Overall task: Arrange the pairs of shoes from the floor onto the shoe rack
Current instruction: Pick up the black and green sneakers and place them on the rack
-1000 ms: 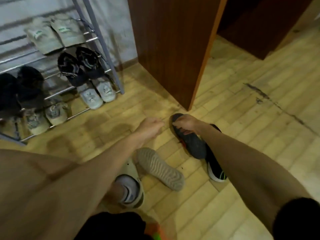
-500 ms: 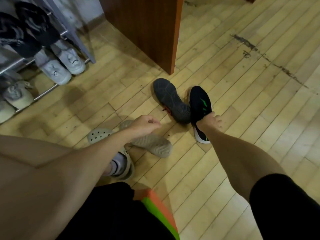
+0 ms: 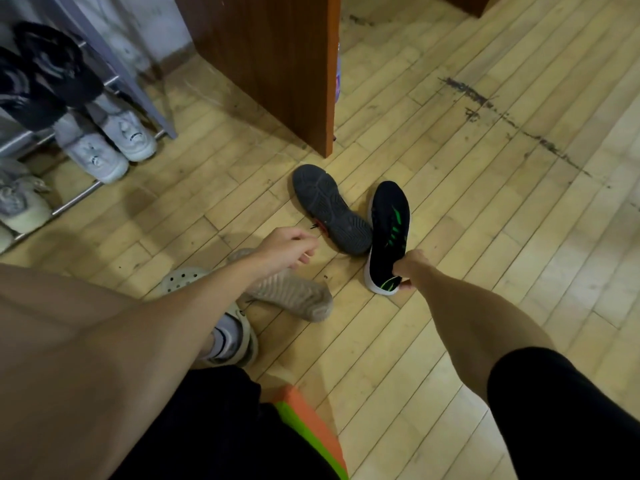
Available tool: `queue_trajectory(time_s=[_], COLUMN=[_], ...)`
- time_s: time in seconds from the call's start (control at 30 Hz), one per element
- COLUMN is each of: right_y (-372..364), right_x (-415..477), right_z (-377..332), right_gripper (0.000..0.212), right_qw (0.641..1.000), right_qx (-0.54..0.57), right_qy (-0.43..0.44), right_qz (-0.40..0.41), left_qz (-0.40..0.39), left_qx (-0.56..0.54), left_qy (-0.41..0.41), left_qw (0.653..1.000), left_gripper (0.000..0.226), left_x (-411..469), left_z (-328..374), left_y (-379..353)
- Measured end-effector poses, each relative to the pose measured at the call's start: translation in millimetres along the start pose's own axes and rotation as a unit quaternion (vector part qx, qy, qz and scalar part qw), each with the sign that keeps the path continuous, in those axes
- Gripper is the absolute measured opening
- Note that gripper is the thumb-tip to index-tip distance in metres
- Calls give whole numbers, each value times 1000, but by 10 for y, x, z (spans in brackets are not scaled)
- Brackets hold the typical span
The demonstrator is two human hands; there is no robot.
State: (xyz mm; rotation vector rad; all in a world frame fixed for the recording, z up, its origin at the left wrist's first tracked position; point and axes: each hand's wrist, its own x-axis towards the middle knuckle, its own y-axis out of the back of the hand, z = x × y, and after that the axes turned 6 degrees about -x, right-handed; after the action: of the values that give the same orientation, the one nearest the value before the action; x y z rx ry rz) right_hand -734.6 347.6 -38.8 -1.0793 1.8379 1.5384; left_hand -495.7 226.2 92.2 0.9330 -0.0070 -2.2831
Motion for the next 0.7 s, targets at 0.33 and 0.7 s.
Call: queue_trajectory(time_s=[0.33, 0.7], right_y=[-117, 256], right_x=[-178, -521], right_z=[146, -183], right_gripper=[30, 31], right_qw=[969, 949], right_qx=[210, 312], right_qy=[-18, 26], right_qz=[-130, -37], left_qz=[-14, -12], left_qx=[-38, 19], left_qy=[-34, -6], left_qw=[999, 1000], left_gripper=[15, 38], left_x=[-29, -238], left_z=[-6, 235], left_y=[-18, 54])
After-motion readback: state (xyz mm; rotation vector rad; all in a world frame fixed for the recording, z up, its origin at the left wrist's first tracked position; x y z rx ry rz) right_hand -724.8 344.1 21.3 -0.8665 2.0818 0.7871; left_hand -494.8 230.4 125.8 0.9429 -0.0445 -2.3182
